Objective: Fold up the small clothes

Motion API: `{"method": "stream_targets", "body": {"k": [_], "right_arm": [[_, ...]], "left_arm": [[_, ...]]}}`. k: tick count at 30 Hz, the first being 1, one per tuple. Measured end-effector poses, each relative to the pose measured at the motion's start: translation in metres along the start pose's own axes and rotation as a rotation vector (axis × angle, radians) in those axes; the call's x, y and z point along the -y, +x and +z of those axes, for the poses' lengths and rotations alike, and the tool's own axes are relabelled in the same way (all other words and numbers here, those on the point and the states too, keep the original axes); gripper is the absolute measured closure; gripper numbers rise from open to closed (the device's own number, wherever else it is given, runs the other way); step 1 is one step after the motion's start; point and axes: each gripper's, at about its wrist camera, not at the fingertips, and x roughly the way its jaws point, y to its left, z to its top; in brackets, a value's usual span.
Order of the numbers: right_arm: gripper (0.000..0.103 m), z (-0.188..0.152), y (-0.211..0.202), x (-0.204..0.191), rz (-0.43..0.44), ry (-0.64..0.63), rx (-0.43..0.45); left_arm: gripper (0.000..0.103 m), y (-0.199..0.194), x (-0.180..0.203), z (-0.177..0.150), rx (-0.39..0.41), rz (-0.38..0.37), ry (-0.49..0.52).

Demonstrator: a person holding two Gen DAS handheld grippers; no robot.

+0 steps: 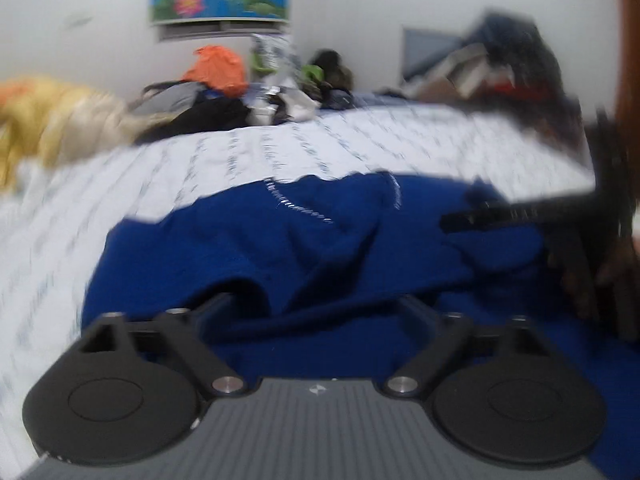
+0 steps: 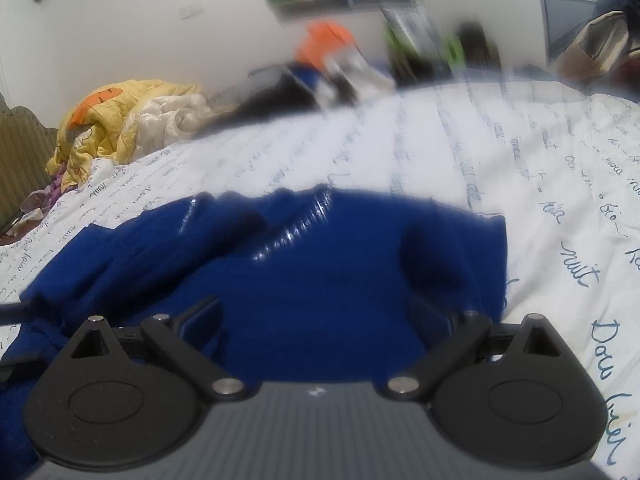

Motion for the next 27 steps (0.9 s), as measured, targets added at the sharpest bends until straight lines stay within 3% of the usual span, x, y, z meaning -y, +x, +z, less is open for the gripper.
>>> {"method": "stream_targets", "body": {"k": [4,6,7,10,12,14,17,19,21,24,27], "right_arm": [[0.003,0.006,0.001,-0.004,-0.013,0.009,-0.029],[0.003,0.021,-0.003,-0.008,0.025,0.122,-0.064],[0.003,0.028,-0.005,-0.010,0.081,0.190,-0.071],[0.003,0.053,0.007,-0.027,0.264,0.330,-0.152],[0.004,0.066,0.028,-0.039,0.294,0.359,-0.237],[0.007,0.073,0.053,-0.047,0.261,0.363,-0.305],[0.039,0.076,0.078,-0.056,0.191,0.355,-0.347],[0.051,0.076,0.086,-0.064,0.139,0.312,-0.346],[0.081,0.072,0.088,-0.070,0.072,0.241,-0.328],[0.093,0.067,0.083,-0.069,0.071,0.204,-0.284],[0.093,0.071,0.040,-0.056,0.171,0.214,-0.100]], "left_arm": [[0.014,0.001,-0.037,-0.015,-0.040,0.042,-0.168],[0.005,-0.005,-0.053,-0.016,0.002,0.026,-0.264],[0.000,-0.006,-0.056,-0.015,0.009,0.040,-0.277],[0.001,-0.003,-0.059,-0.012,-0.003,0.028,-0.296],[0.000,-0.004,-0.061,-0.011,0.002,0.026,-0.299],[0.000,-0.005,-0.060,-0.012,0.009,0.033,-0.305],[0.000,-0.005,-0.060,-0.015,0.021,0.041,-0.322],[0.000,-0.005,-0.061,-0.016,0.021,0.038,-0.332],[0.000,-0.004,-0.062,-0.015,0.019,0.034,-0.337],[0.000,-0.005,-0.063,-0.016,0.022,0.029,-0.340],[0.000,-0.006,-0.063,-0.017,0.028,0.026,-0.340]]}}
